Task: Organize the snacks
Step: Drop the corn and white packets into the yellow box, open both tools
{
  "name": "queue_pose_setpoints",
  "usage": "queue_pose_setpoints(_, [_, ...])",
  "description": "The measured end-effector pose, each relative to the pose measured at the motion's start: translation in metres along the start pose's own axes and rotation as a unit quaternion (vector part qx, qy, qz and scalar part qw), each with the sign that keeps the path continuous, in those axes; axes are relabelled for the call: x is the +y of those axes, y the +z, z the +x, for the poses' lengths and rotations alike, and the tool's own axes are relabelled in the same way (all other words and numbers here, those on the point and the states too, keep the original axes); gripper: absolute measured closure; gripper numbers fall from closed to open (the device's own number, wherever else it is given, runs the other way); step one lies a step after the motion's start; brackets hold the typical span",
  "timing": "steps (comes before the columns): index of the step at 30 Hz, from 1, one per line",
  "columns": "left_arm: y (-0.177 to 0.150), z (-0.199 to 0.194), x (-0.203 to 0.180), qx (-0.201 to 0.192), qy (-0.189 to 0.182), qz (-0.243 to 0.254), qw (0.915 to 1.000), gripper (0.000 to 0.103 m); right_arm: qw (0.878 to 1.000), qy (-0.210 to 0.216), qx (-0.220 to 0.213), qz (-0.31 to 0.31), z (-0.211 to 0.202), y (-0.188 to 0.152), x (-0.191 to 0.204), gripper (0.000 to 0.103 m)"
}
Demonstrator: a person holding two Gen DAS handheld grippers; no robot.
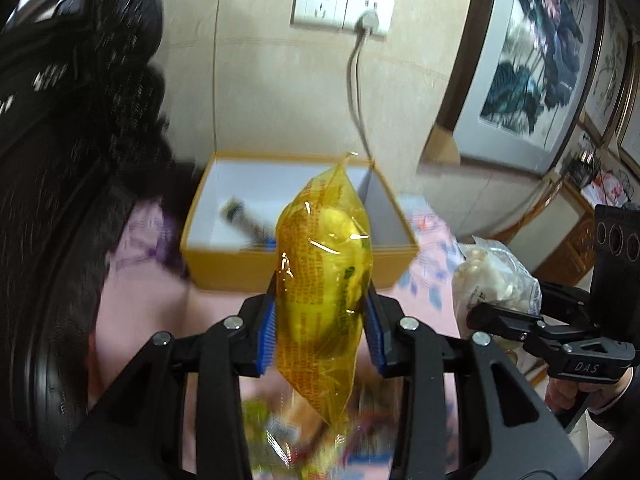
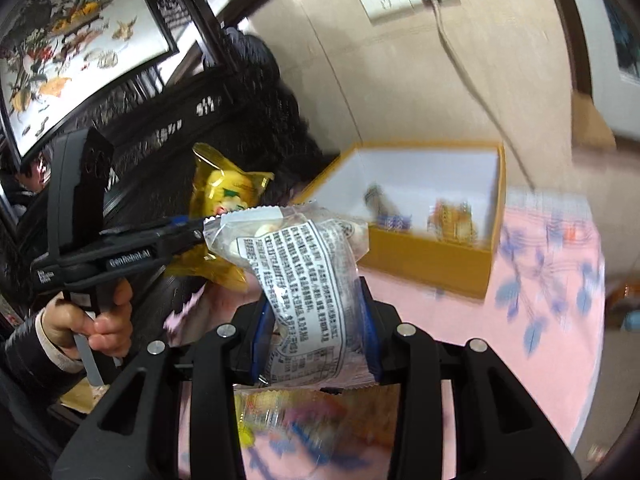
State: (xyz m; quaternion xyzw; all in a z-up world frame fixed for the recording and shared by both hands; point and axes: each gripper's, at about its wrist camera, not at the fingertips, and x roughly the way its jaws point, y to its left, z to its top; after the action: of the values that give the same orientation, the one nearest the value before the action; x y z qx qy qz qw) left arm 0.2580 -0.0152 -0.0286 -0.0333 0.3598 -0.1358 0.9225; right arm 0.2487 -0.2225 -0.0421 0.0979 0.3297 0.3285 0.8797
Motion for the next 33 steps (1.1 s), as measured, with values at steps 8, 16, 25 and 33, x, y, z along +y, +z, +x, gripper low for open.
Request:
queue_pose_setpoints(8, [0.099, 0.025, 0.000, -0.064, 0.006, 0.034, 0.9973, 0.066, 0.997, -0.046, -0.053, -0.030, 0.022, 0.096, -0.024, 0.064])
queue_pose_setpoints(16, [0.152, 0.075, 0.012, -0.064, 0.089, 0.029, 0.9935, 0.002, 0.984, -0.161, -0.081, -0.011, 0.059, 0.146, -0.055, 0.009])
queue_pose_setpoints(25, [0.127, 0.074, 0.022, -0.048, 0.085, 0.016, 0.9951, 0.002, 0.987, -0.138, -0.083, 0.012, 0.052, 0.131, -0.062, 0.007])
queue_pose_setpoints(33, [0.093, 0.037, 0.024, -0.045, 0.078, -0.019, 0.9958, 0.002, 0.991, -0.116, -0.063, -0.001, 0.037, 0.089, -0.031, 0.007])
